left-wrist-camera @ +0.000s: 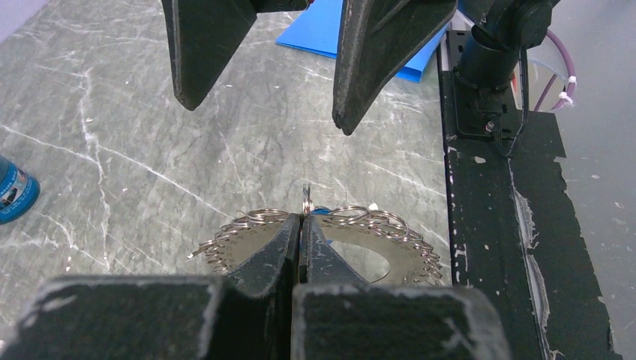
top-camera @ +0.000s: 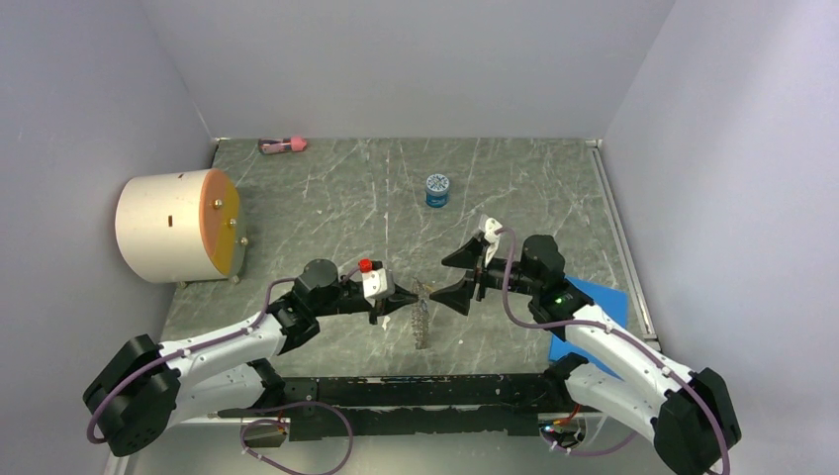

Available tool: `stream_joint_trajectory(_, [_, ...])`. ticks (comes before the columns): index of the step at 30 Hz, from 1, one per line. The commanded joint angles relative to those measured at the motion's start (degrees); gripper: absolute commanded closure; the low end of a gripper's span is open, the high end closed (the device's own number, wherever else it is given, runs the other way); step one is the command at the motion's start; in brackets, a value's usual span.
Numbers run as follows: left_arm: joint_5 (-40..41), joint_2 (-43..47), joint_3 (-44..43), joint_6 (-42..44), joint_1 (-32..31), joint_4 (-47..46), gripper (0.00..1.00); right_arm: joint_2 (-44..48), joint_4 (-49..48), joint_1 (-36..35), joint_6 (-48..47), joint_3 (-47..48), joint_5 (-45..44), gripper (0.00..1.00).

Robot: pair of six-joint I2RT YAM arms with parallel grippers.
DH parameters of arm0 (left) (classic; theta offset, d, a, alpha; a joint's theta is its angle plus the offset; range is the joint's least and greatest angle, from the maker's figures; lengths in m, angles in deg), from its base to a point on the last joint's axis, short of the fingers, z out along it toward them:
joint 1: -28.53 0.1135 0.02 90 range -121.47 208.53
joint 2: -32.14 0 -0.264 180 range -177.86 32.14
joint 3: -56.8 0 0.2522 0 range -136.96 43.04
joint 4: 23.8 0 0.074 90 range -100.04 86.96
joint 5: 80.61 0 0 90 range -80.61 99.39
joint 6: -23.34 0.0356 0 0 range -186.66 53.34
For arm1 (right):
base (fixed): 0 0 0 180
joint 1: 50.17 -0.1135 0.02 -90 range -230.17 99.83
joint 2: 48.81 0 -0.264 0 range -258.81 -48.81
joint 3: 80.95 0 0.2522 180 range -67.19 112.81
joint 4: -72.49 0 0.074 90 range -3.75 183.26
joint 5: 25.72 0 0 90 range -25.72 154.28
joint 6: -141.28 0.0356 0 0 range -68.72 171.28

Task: Put the keys on the keyring

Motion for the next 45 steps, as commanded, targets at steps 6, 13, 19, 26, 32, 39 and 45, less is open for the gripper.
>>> stream_joint_trajectory(6, [-2.81, 0.63, 0.72, -1.38, -0.31, -6.76, 0.97, -4.45, -7.66, -0.13, 0.11, 0.07, 8.15, 0.18])
stream_joint_trajectory(13, [-4.52, 1.09, 0.73, -1.73, -0.2, -7.08, 0.98, -4.4, -11.17, -1.52, -4.19, -1.82, 10.54, 0.35])
stream_joint_trajectory(19, [-4.21, 0.95, 0.6, -1.79, -0.3, -6.84, 0.97, -2.31, -15.27, -2.69, -7.18, -5.06, 9.02, 0.47])
stream_joint_trajectory(26, [-4.27, 0.71, 0.55, -2.18, -0.26, -7.25, 0.97, -1.66, -24.13, -3.55, -7.16, -9.09, 7.96, 0.56])
stream_joint_trajectory(32, [-3.91, 1.12, 0.55, -1.94, -0.26, -6.6, 0.97, -3.54, -24.11, -5.14, -8.77, -7.95, 8.58, 0.65])
stream_joint_trajectory(39, [-3.81, 1.26, 0.68, -1.82, -0.26, -6.53, 0.97, -4.84, -22.88, -5.52, -10.2, -7.42, 9.55, 0.73])
stream_joint_trajectory(45, [-4.12, 1.25, 0.59, -1.94, -0.32, -6.61, 0.98, -5.93, -23.8, -5.52, -9.94, -7.33, 9.71, 0.8])
